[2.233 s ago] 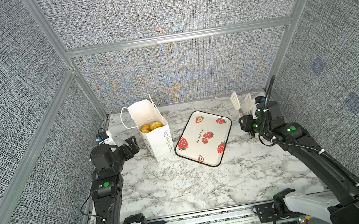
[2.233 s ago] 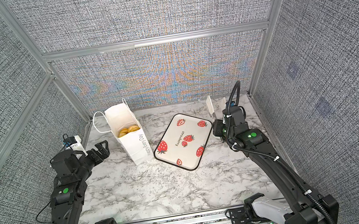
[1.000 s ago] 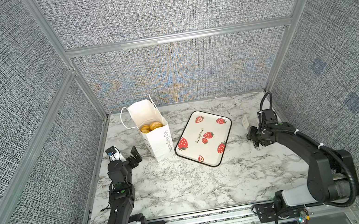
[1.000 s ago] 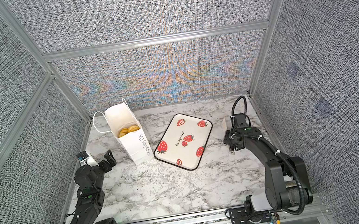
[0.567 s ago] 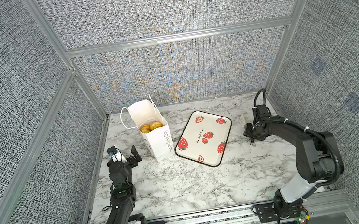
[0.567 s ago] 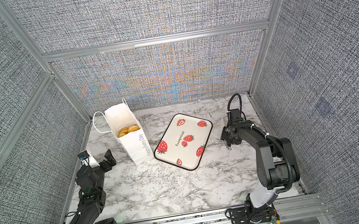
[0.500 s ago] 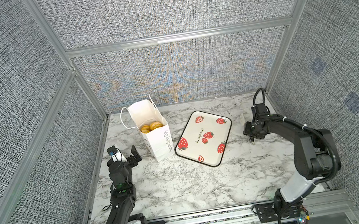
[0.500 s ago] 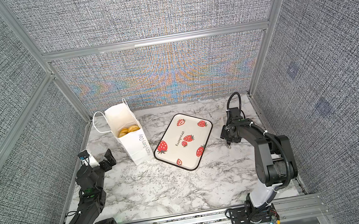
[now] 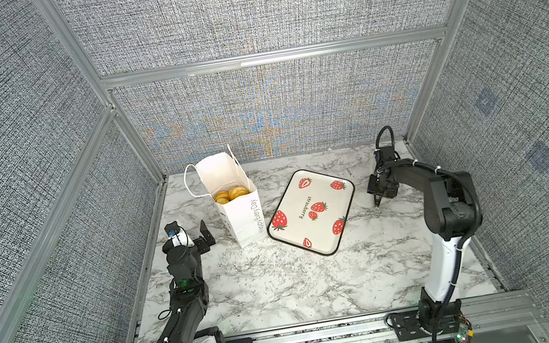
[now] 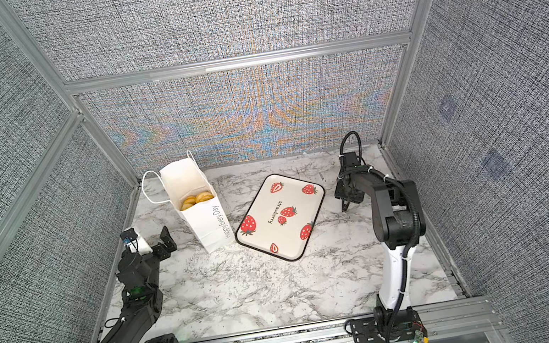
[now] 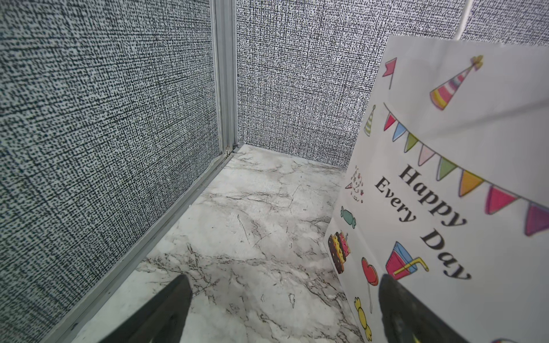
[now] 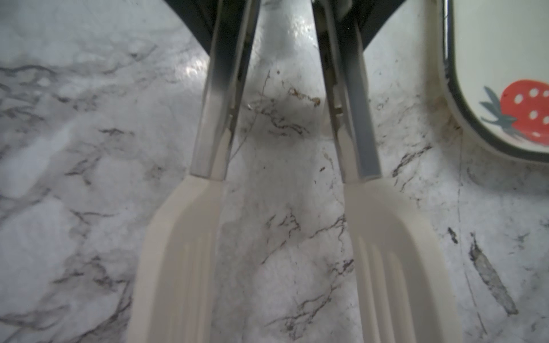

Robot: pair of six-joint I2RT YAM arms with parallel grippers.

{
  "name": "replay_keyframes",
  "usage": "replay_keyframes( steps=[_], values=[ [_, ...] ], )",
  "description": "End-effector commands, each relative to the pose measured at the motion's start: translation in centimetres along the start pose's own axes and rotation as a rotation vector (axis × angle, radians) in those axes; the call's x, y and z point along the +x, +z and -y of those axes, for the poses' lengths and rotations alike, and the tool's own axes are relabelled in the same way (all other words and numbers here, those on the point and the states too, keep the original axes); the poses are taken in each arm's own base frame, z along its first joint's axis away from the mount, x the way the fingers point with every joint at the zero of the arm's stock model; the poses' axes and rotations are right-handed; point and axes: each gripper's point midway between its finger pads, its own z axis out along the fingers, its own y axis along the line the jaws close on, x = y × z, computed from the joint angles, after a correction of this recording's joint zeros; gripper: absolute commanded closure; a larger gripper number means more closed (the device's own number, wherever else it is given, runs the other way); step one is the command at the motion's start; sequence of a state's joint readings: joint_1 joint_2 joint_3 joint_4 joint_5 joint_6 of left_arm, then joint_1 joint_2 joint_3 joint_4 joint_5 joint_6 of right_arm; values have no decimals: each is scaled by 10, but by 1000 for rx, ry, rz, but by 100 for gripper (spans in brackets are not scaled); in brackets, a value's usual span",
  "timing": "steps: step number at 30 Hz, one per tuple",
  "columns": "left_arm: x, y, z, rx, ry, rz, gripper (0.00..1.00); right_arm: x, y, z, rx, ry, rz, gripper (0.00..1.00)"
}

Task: Place the fake bread into the paper bag
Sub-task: 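Move the tongs toward the table corner while the left arm draws back, then lower the tongs onto the table beside the tray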

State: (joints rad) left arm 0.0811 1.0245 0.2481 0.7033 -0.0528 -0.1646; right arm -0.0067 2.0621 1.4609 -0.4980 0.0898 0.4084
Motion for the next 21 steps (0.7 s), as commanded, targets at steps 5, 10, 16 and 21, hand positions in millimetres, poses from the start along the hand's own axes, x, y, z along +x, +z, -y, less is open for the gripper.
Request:
replay_keyframes(
  steps=[5,10,16,21],
  values=[
    [-9,2,1,3,20,39,1,-9,12,-4,12,-13,-15,48],
    [-5,7,5,25,28,22,1,-11,17,-8,3,-17,-32,48],
    [-5,9,5,29,25,28,1,-12,21,-12,-8,-32,-46,45],
    [-5,9,7,35,31,29,1,-9,20,-12,-15,-32,-52,33]
  ],
)
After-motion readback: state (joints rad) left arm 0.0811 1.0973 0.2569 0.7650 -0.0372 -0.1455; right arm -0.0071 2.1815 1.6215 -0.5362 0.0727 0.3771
